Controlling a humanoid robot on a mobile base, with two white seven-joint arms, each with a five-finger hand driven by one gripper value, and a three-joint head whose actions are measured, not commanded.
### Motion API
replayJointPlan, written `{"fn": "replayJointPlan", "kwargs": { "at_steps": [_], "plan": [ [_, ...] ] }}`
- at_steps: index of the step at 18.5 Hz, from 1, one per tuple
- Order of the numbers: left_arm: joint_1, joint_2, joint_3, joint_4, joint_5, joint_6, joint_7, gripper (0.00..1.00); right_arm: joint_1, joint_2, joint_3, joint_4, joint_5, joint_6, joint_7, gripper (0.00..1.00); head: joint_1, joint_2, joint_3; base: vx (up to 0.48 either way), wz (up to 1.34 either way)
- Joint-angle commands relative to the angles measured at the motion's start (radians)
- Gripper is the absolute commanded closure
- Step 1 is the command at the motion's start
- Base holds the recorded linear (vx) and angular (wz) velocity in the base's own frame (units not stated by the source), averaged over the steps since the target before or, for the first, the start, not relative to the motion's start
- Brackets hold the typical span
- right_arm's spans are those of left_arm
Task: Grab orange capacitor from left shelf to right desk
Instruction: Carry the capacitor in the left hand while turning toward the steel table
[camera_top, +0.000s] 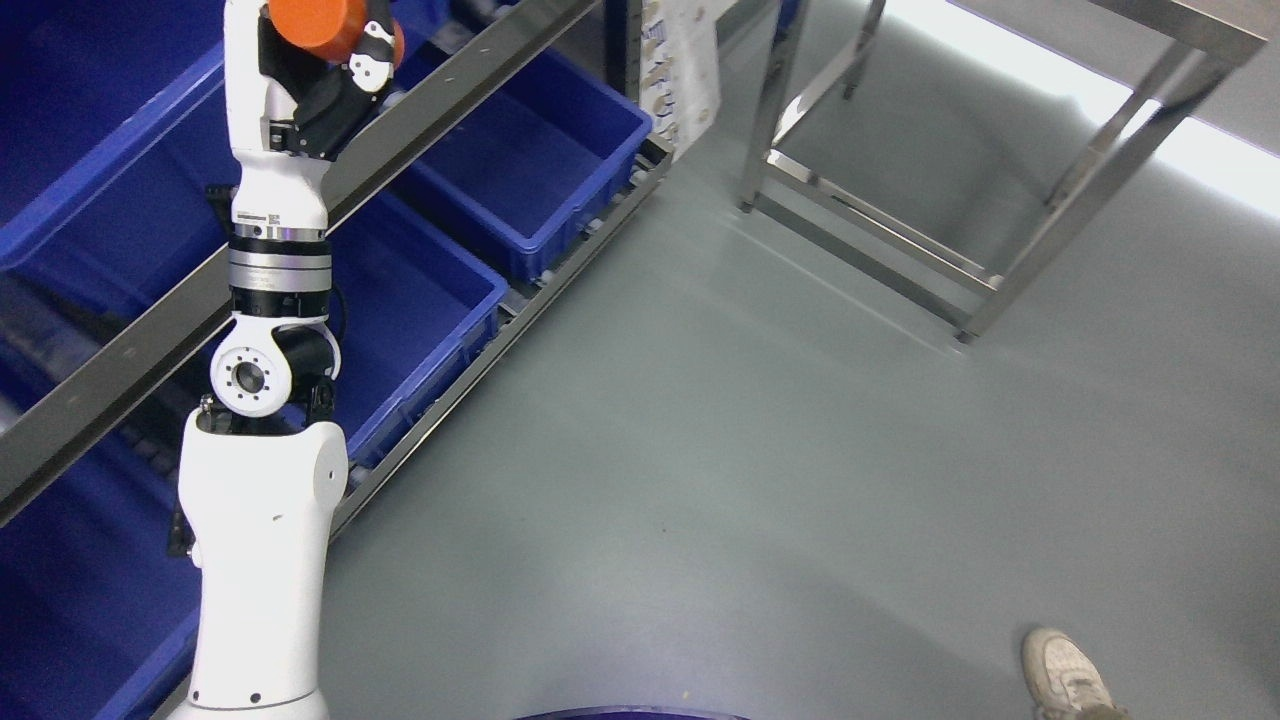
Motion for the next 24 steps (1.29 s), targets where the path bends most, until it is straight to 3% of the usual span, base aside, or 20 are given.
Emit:
{"fn": "replayJointPlan", "kwargs": {
  "at_steps": [1,10,24],
  "plan": [
    [-0.003,-0.004,-0.101,-0.025,0.000,0.002,-0.002,0.97,0.014,-0.017,-0.011,-0.034,0.000,0.000,0.002,0.00,0.0000,0.000,0.000,0.151,-0.70],
    [-0.006,-0.004,-0.185,-0.021,0.002,0.003,0.000,0.97,0.014,-0.017,-0.011,-0.034,0.000,0.002,0.002,0.00,0.0000,0.000,0.000,0.237,-0.59],
    [-0.006,-0.004,-0.237,-0.024,0.002,-0.003,0.000,0.97,0.014,-0.017,-0.011,-0.034,0.000,0.000,0.002,0.00,0.0000,0.000,0.000,0.390,-0.23]
  ]
}}
